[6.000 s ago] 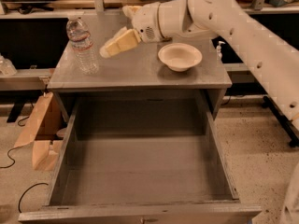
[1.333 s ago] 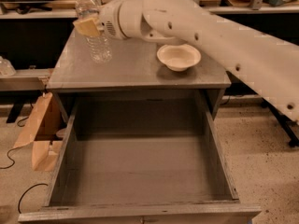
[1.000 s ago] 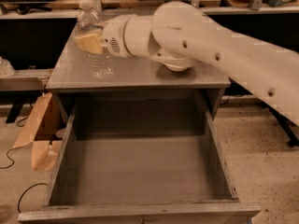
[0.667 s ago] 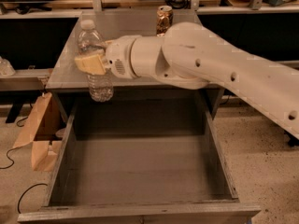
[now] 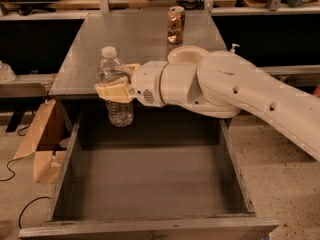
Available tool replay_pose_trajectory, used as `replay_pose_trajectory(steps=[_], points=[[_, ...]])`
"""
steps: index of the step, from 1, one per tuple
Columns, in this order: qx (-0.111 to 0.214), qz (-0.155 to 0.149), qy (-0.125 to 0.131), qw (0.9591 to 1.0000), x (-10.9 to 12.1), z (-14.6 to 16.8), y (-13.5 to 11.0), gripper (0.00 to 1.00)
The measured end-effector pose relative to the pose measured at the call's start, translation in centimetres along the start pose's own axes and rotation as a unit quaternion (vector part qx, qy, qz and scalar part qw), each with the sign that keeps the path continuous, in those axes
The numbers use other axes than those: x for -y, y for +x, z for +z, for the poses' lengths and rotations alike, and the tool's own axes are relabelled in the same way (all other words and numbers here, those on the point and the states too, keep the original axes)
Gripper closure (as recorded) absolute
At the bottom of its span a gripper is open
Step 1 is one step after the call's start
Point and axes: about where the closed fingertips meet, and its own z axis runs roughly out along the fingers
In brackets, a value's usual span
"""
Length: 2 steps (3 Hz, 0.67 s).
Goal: Place water bottle into top drawer
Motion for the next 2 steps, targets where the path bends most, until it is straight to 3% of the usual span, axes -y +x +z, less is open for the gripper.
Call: replay_pose_trajectory(steps=[1,2], points=[[-0.004,0.001,-0.027,0.9996,-1.2,1.2,3.2,1.0],[-0.006,-0.001,-0.061,0.9981,-3.3,2.3,8.1,1.0]])
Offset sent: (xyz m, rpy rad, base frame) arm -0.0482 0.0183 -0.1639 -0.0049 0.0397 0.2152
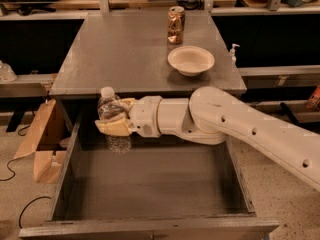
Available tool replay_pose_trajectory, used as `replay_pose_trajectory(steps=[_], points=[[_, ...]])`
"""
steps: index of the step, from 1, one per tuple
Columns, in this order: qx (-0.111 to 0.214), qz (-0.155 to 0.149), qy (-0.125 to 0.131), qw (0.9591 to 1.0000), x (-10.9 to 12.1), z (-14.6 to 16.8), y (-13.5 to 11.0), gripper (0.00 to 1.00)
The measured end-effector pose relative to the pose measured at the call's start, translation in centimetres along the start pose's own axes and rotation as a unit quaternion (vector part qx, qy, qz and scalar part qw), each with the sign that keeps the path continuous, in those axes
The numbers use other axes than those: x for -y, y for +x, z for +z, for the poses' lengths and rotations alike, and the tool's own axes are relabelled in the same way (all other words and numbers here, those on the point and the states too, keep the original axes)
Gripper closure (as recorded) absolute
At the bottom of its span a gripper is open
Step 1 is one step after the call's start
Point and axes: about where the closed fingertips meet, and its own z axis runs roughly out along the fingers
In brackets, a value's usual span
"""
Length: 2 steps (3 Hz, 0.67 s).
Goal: Place water bottle into top drawer
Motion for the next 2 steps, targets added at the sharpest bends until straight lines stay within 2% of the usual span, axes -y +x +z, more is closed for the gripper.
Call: replay_pose_trajectory(steps=[1,2], points=[[0.012,-0.018,-0.024,0.9995,-1.6,1.2,4.8,1.0],[0.033,-0.021,-0.029,0.9988,-2.9,2.1,9.0,1.0]])
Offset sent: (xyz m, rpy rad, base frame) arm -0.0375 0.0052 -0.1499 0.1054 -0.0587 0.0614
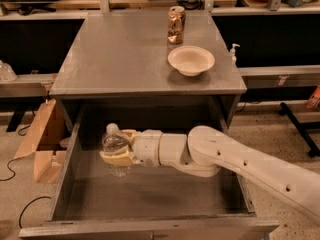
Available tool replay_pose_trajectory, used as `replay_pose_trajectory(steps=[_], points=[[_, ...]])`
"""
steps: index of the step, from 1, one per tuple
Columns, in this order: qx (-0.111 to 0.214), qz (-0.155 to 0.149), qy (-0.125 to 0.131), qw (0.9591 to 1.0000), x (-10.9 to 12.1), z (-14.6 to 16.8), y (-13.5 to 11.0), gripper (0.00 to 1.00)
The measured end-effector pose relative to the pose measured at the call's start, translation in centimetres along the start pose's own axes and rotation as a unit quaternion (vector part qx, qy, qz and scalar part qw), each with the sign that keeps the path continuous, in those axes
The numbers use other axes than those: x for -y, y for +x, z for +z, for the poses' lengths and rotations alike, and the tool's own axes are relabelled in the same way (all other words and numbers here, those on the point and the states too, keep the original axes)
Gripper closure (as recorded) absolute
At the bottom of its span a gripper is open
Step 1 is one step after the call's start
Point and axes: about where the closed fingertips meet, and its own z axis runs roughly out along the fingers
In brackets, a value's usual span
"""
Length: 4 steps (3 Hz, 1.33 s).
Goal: Place water bottle into top drawer
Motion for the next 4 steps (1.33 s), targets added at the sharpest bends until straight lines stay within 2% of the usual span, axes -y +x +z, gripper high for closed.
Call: replay_pose_trajectory(steps=[1,2,3,4], points=[[0.024,0.015,0.009,0.9996,-0.99,0.63,3.22,1.0],[0.029,0.024,0.008,0.9993,-1.09,0.9,3.87,1.0],[0.028,0.022,0.006,0.9993,-1.19,1.01,3.7,0.86],[0.029,0.022,0.004,0.9993,-1.33,1.17,3.6,0.55]])
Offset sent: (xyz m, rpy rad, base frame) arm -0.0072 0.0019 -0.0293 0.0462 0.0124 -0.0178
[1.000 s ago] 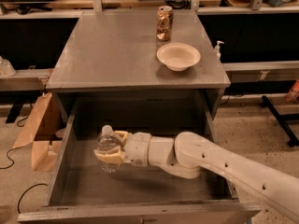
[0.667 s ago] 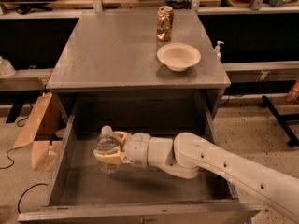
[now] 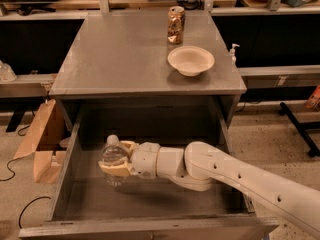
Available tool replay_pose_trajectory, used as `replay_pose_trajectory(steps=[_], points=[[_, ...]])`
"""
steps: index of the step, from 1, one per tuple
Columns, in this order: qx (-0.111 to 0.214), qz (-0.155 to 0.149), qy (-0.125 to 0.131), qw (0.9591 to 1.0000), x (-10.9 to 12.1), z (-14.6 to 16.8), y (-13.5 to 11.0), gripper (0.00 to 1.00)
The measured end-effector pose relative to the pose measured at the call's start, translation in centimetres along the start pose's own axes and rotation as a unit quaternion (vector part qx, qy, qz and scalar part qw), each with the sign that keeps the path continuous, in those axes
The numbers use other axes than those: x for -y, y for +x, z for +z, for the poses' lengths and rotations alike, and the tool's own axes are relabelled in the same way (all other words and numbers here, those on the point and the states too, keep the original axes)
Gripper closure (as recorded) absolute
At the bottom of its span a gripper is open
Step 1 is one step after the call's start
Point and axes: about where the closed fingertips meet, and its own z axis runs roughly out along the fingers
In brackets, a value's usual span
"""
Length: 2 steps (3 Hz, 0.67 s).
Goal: Place water bottle into top drawer
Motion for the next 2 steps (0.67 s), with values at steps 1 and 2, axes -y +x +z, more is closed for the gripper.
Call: replay_pose_trajectory(steps=[1,2], points=[[0.0,0.0,-0.001,1.0,-0.09,0.1,-0.05,0.31],[0.001,-0.001,-0.003,1.0,-0.2,0.22,-0.1,0.08]])
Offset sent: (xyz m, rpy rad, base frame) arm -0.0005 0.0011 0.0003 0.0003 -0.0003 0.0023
